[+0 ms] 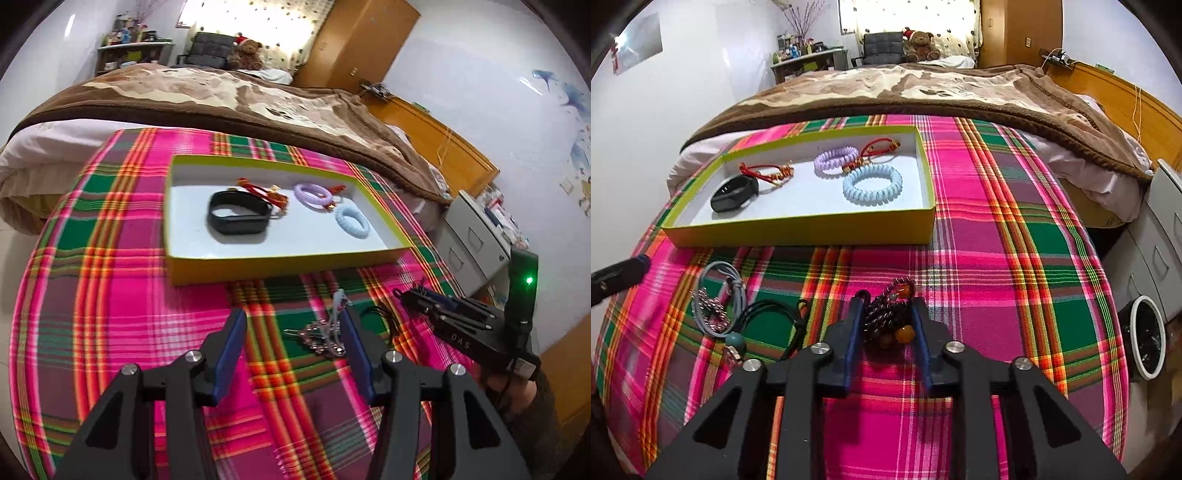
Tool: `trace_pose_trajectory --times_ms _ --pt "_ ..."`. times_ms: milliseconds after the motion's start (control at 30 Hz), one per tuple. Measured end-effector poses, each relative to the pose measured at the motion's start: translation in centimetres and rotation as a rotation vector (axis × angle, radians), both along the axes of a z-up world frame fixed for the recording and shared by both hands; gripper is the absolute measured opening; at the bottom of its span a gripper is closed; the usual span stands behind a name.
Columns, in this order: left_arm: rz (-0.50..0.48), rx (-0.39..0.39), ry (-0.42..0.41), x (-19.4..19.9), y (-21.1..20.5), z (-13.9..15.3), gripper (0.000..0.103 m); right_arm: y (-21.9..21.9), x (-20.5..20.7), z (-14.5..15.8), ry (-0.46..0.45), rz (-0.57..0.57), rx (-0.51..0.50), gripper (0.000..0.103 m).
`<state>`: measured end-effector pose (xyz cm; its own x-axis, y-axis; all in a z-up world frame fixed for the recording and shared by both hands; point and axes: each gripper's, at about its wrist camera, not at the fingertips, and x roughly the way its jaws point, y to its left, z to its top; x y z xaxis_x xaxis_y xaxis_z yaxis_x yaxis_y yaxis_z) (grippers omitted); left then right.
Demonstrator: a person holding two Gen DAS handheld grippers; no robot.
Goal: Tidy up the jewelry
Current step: 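Grasp the grey cord bracelet with the left tool while the right tool grasps the beaded bracelet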
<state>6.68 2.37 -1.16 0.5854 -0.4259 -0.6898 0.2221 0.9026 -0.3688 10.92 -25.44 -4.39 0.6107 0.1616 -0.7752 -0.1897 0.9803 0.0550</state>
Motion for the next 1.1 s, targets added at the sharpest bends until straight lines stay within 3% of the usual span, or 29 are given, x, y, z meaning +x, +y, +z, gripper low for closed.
trace_pose_trajectory --times_ms 267,600,767,867,1100 --pt "-0.106 0.010 -0.006 1.3 -2.8 0.2 0.049 -1.2 -1.2 1.6 -0.055 -0.014 0.041 0.023" --pt "-0.149 0.134 0.017 2.8 -5.9 -1.1 0.043 -1.9 -1.9 2.1 -0.057 -0.011 0.081 0.023" --pt "-0.151 0.139 0.060 3.3 -6.2 -1.9 0.017 -2.1 -1.9 2.1 -0.059 -0.011 0.092 0.023" --pt "-0.150 0.132 0.055 3.0 -6.2 -1.8 0.007 -2.2 -1.9 2.3 -0.062 -0.013 0.099 0.023" --pt "-0.154 0.050 0.010 2.2 -5.5 -0.1 0.005 -2.4 -2.0 2.3 -0.062 -0.018 0.110 0.023"
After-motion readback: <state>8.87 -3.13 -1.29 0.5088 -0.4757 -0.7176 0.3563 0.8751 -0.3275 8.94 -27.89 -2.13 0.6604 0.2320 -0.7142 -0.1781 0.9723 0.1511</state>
